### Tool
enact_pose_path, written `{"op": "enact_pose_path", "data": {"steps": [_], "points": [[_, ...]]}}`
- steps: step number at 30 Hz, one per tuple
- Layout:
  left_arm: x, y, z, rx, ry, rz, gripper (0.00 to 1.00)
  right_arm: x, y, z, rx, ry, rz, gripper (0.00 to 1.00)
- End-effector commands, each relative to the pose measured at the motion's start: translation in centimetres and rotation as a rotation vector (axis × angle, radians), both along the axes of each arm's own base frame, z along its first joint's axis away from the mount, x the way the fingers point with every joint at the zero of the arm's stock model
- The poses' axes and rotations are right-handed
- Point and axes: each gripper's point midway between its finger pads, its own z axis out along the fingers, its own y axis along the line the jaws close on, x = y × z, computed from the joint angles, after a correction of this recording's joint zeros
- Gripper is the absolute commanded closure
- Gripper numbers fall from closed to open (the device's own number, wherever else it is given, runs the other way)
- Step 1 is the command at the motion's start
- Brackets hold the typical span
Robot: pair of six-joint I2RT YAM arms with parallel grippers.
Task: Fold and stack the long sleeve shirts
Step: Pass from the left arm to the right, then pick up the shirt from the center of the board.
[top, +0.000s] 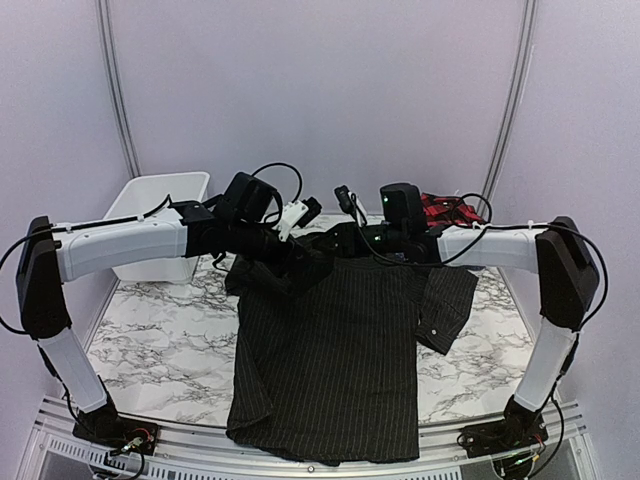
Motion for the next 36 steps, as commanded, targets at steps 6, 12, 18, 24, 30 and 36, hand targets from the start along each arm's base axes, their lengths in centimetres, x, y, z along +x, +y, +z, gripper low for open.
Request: {"op": "enact_pose_path", "data": {"steps": [6,12,18,24,30,36], "points": [[0.4,-0.6,1.1,-0.058,0.03,0.051,0.81,0.2,0.0,1.7,-0.02,-0.036,-0.036,1.0],[-4.1,2.0,-0.3,-0.106,0.206,0.14,0.63,2.0,-1.0,3.1,-0.052,-0.123,-0.145,1.0],[-9.1,4.8,-3.3,-0.087,0.366,0.253,0.59,3.9,-1.0,4.3,-0.077,-0.212,-0.199,1.0],[-14.6,7.5,-7.9,0.117,0.467,0.381,0.54,4.9,-1.0,4.9,-0.105,-0.26,-0.218,1.0],[-19.7,8.0,-10.5,0.29,0.453,0.493,0.49,4.9,-1.1,5.0,-0.113,-0.265,-0.221,1.0],[-23.3,7.2,-12.1,0.425,0.389,0.532,0.46,4.8,-1.3,5.2,-0.119,-0.279,-0.222,1.0]]}}
